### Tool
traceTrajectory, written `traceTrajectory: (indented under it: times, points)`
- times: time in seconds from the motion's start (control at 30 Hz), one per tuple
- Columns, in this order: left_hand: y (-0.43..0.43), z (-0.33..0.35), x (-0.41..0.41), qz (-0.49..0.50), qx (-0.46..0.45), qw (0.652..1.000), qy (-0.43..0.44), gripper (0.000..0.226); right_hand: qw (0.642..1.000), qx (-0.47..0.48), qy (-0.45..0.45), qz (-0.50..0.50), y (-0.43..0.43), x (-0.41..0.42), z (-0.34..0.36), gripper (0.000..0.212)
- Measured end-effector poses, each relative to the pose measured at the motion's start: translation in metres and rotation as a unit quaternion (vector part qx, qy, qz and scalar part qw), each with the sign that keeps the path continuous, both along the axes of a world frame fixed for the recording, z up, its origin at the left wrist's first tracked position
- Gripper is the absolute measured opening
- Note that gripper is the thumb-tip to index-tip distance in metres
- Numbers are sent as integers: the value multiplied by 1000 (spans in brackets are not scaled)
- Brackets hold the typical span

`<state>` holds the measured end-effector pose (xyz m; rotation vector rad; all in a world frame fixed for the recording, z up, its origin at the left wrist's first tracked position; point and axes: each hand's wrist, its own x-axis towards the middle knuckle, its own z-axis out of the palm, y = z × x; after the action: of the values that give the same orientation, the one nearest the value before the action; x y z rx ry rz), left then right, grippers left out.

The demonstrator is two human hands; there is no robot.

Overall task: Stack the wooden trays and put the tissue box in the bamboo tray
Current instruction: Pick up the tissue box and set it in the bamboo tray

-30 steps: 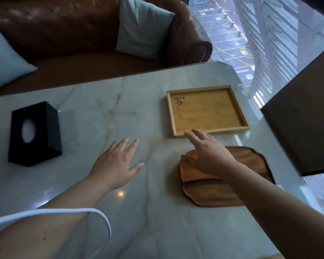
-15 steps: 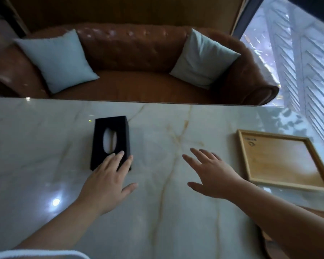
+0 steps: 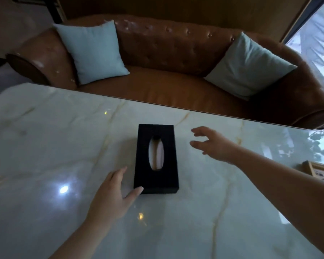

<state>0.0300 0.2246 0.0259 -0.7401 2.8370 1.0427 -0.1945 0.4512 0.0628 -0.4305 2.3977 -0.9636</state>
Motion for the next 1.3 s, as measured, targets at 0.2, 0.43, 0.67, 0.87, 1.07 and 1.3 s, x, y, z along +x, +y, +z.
traceTrajectory:
  times: [0.2, 0.43, 0.67, 0.87, 1.07, 1.3]
  points:
    - [7, -19, 3, 109, 218, 970, 17, 52, 999, -19, -33, -8, -68, -27, -17, 44]
    - [21, -32, 4, 197, 393, 888, 134, 27, 996, -42, -75, -40, -79, -27, -27, 22]
    - [-2, -11, -17, 125, 326, 930, 118, 25, 988, -56, -47, -139, -19, 2, -8, 13]
    - [-29, 12, -55, 12, 175, 983, 52, 33, 978, -24, -53, -199, 30, 57, 0, 27]
    - [-17, 33, -82, -114, 97, 989, -13, 31, 956, -37, -82, -281, 56, 121, -2, 31]
    - [-4, 25, -88, -200, 61, 977, -50, 25, 930, -68, -136, -336, 67, 174, -14, 33]
